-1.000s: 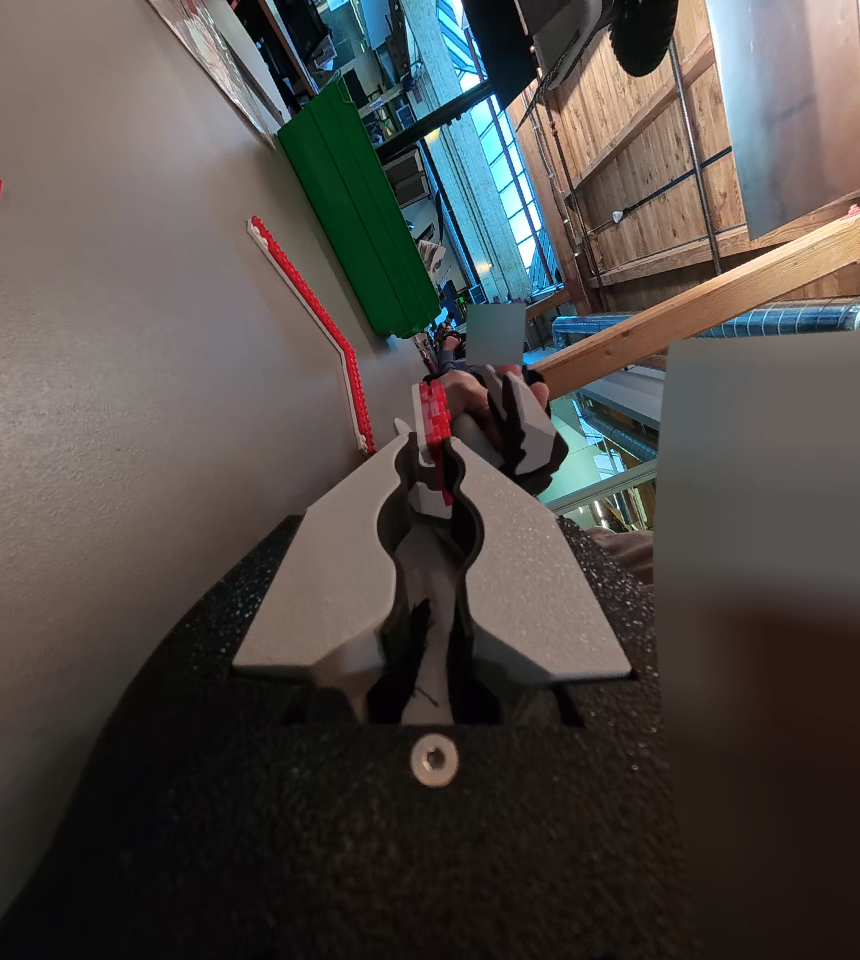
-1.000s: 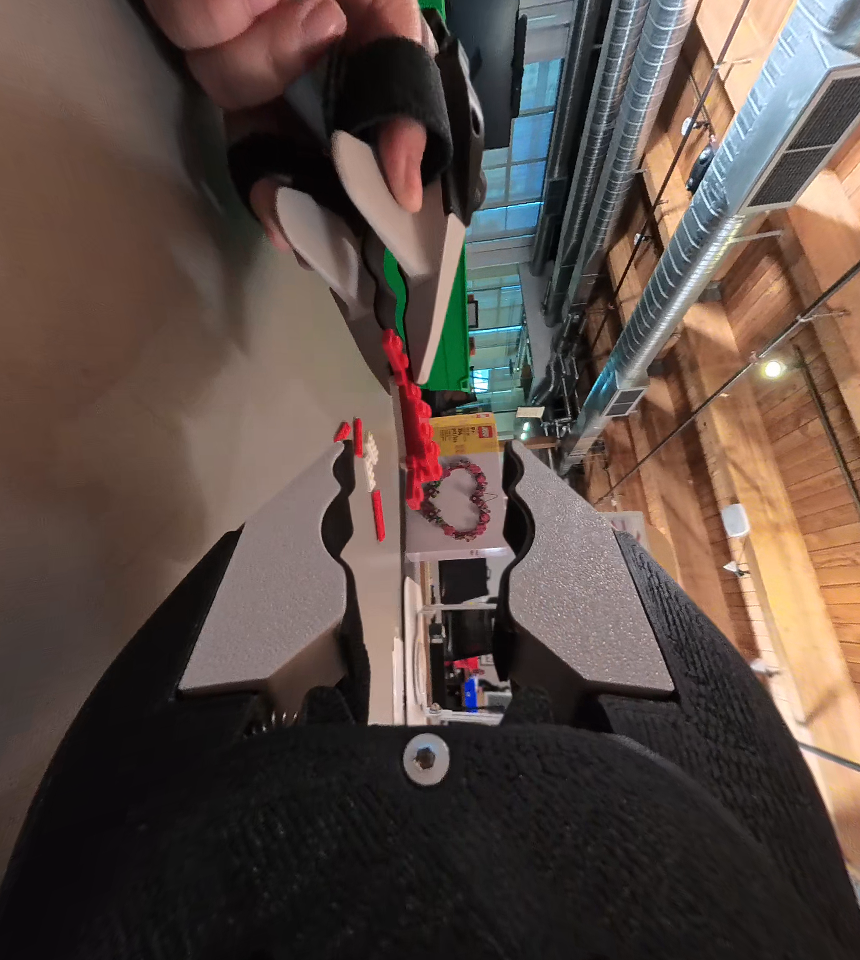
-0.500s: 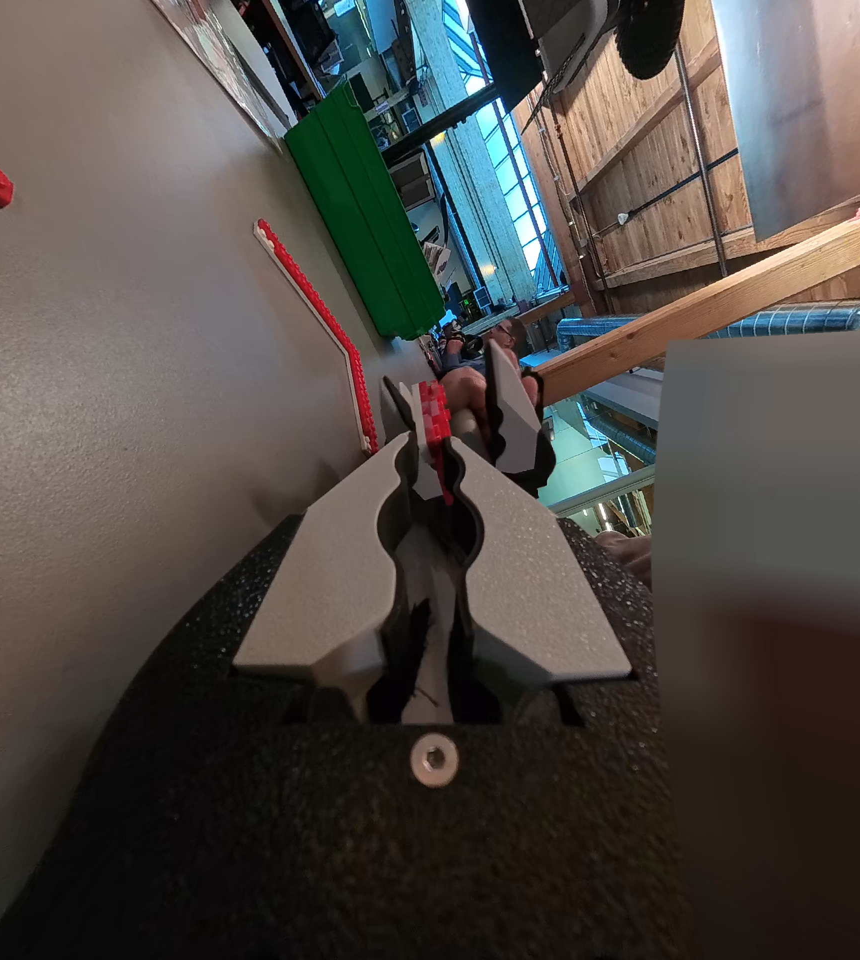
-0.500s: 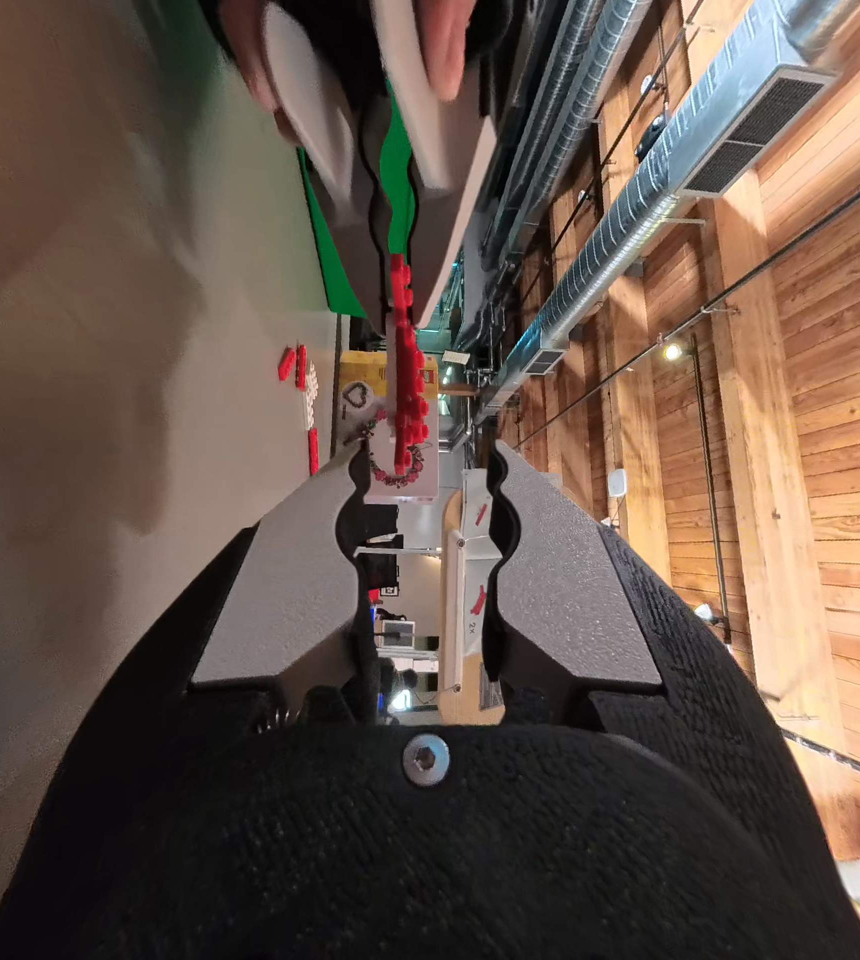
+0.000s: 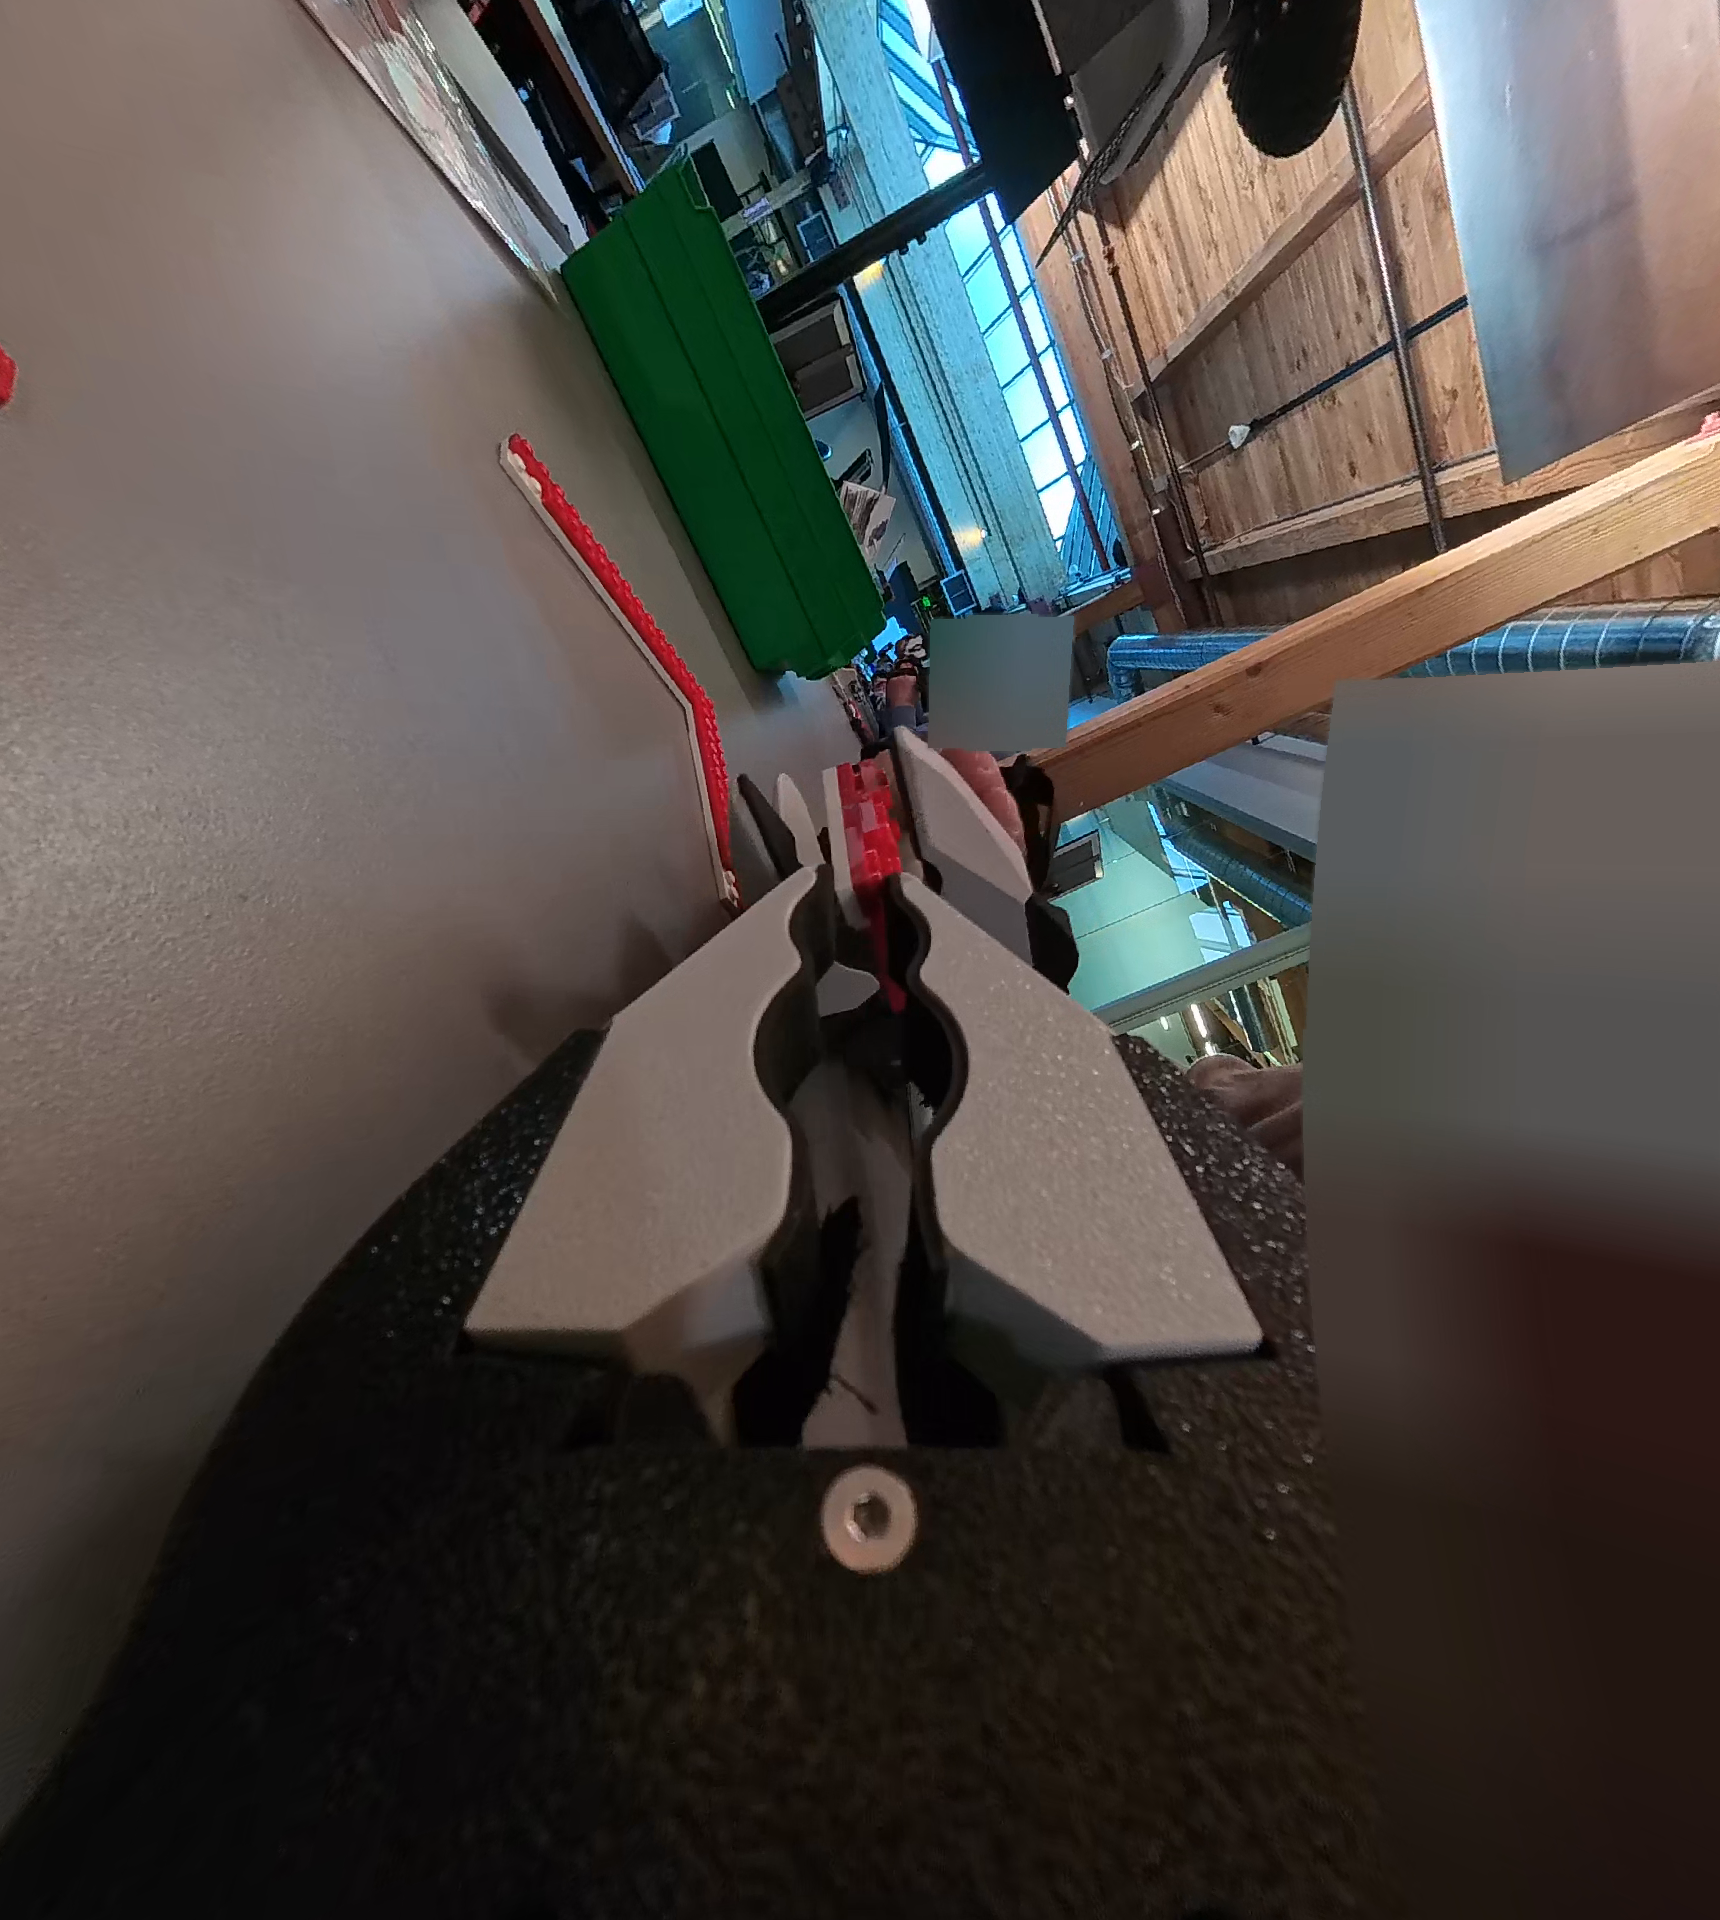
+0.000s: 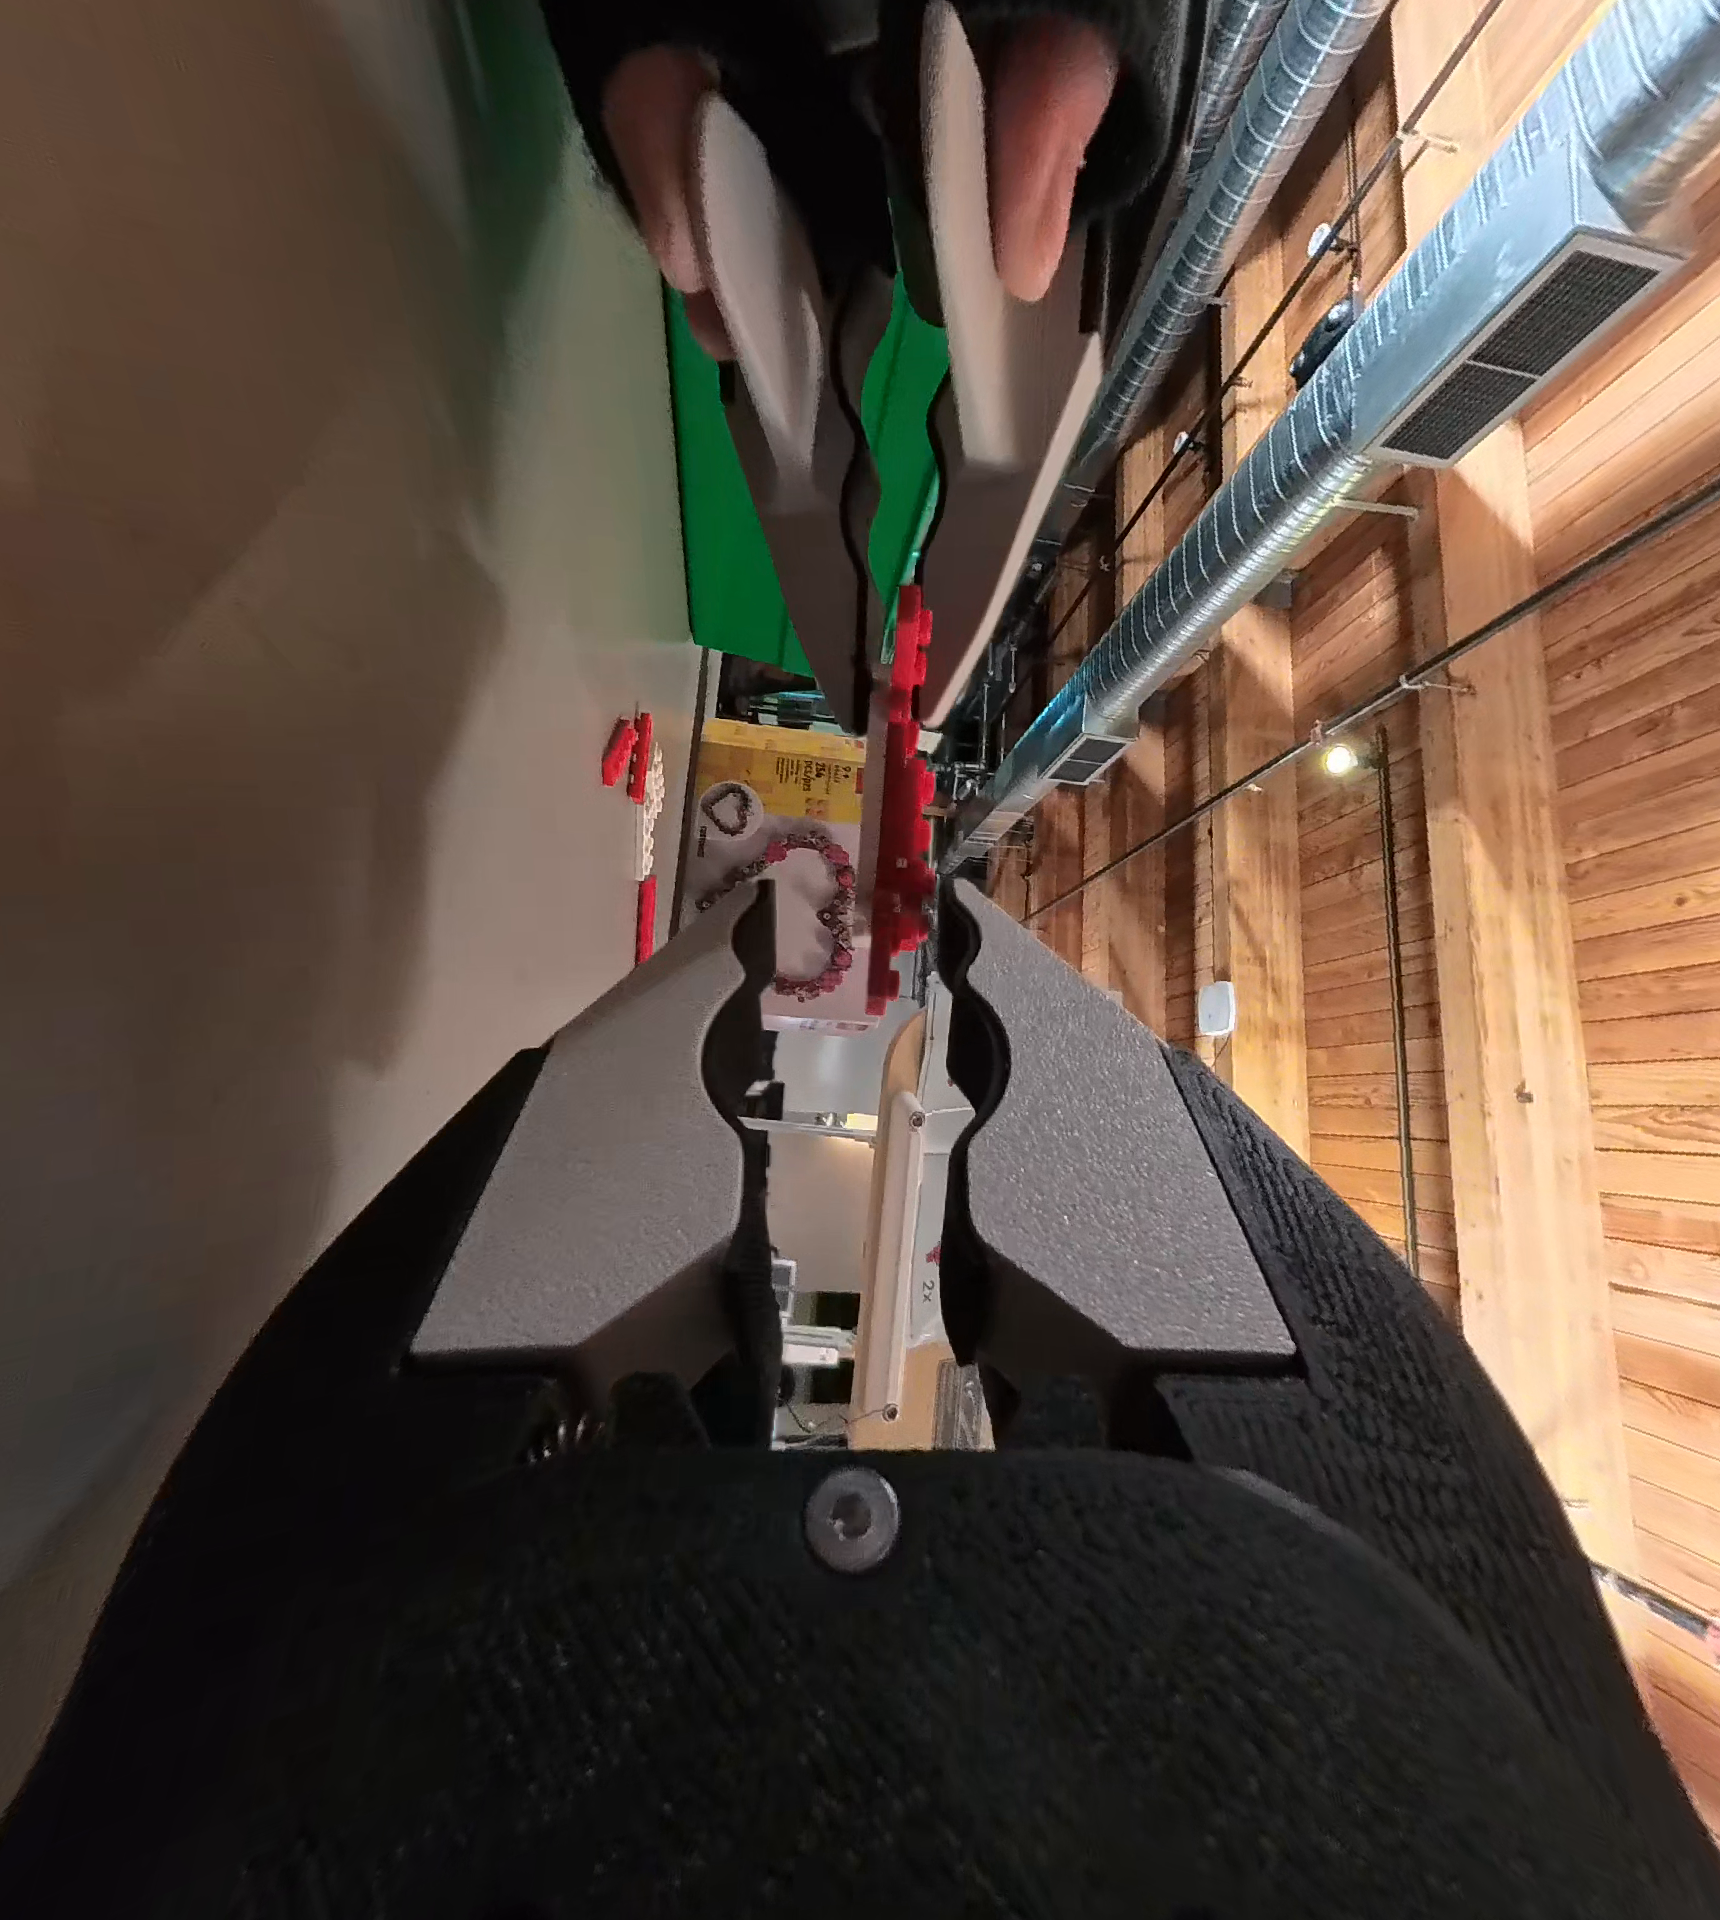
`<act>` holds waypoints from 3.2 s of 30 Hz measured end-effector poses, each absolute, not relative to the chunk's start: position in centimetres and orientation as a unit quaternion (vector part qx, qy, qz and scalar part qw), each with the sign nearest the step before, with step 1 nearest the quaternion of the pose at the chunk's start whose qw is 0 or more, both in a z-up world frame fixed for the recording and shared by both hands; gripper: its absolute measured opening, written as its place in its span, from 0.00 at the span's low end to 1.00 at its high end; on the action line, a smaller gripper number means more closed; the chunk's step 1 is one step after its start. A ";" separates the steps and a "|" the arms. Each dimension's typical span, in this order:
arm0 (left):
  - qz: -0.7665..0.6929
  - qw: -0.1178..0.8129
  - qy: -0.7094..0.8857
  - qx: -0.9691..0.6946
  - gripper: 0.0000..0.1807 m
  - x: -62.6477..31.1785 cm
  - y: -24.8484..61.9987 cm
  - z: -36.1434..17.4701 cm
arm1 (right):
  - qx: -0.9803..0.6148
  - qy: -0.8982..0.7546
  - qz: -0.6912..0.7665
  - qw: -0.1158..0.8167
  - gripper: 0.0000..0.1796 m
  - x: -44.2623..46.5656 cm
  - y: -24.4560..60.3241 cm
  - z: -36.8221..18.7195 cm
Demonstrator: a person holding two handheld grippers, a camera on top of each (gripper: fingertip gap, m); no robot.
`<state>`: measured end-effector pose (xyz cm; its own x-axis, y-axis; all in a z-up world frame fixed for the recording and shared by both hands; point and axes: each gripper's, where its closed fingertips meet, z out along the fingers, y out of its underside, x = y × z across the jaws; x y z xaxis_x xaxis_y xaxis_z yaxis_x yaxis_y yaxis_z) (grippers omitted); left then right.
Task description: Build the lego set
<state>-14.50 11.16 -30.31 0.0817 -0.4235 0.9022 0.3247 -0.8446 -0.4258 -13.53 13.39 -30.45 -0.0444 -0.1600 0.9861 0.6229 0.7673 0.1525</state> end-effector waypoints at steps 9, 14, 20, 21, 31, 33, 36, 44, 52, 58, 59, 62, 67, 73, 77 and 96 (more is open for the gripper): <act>-0.675 0.276 0.036 -0.683 0.04 -14.5 11.2 -30.4 | -0.168 -0.647 -0.312 0.675 0.07 -13.6 13.5 -29.9; -0.675 0.274 0.034 -0.684 0.04 -14.5 11.2 -30.4 | -0.170 -0.649 -0.314 0.671 0.06 -13.7 13.5 -29.7; -0.666 0.270 0.033 -0.694 0.04 -14.4 11.2 -30.8 | -0.165 -0.665 -0.318 0.655 0.05 -13.6 13.5 -29.9; -0.664 0.270 0.033 -0.697 0.04 -14.4 11.2 -30.9 | -0.166 -0.669 -0.319 0.651 0.05 -13.6 13.5 -30.1; -0.656 0.271 0.031 -0.704 0.04 -14.3 11.3 -31.2 | -0.160 -0.676 -0.329 0.640 0.05 -13.6 13.6 -30.3; -0.659 0.272 0.033 -0.700 0.04 -14.3 11.3 -31.0 | -0.162 -0.675 -0.324 0.642 0.05 -13.6 13.6 -30.2; -0.659 0.274 0.029 -0.699 0.04 -14.4 11.4 -31.0 | -0.170 -0.676 -0.317 0.644 0.05 -13.7 13.7 -30.2; -0.659 0.279 0.023 -0.698 0.03 -14.5 11.5 -30.9 | -0.154 -0.660 -0.337 0.654 0.11 -14.0 13.6 -30.1; -0.668 0.275 0.026 -0.691 0.03 -14.5 11.4 -30.7 | -0.123 -0.657 -0.353 0.655 0.06 -14.0 13.2 -30.0; -0.669 0.270 0.027 -0.692 0.04 -14.4 11.2 -30.8 | -0.134 -0.661 -0.341 0.654 0.05 -13.9 13.1 -29.8; -0.669 0.270 0.027 -0.692 0.04 -14.4 11.2 -30.8 | -0.140 -0.664 -0.337 0.653 0.05 -13.9 13.1 -29.8; -0.668 0.271 0.026 -0.693 0.04 -14.4 11.3 -30.8 | -0.147 -0.666 -0.331 0.652 0.05 -13.9 13.1 -29.9; -0.668 0.274 0.021 -0.691 0.03 -14.5 11.4 -30.7 | -0.151 -0.652 -0.326 0.668 0.10 -14.0 13.3 -29.7; -0.668 0.275 0.021 -0.691 0.03 -14.6 11.4 -30.7 | -0.145 -0.644 -0.332 0.674 0.12 -13.8 13.3 -29.3; -0.670 0.274 0.022 -0.690 0.04 -14.5 11.3 -30.7 | -0.134 -0.652 -0.341 0.664 0.05 -13.8 13.2 -29.9; -0.688 0.292 -0.005 -0.665 0.04 -15.4 12.0 -29.8 | -0.218 -0.675 -0.221 0.669 0.42 -11.7 13.5 -29.6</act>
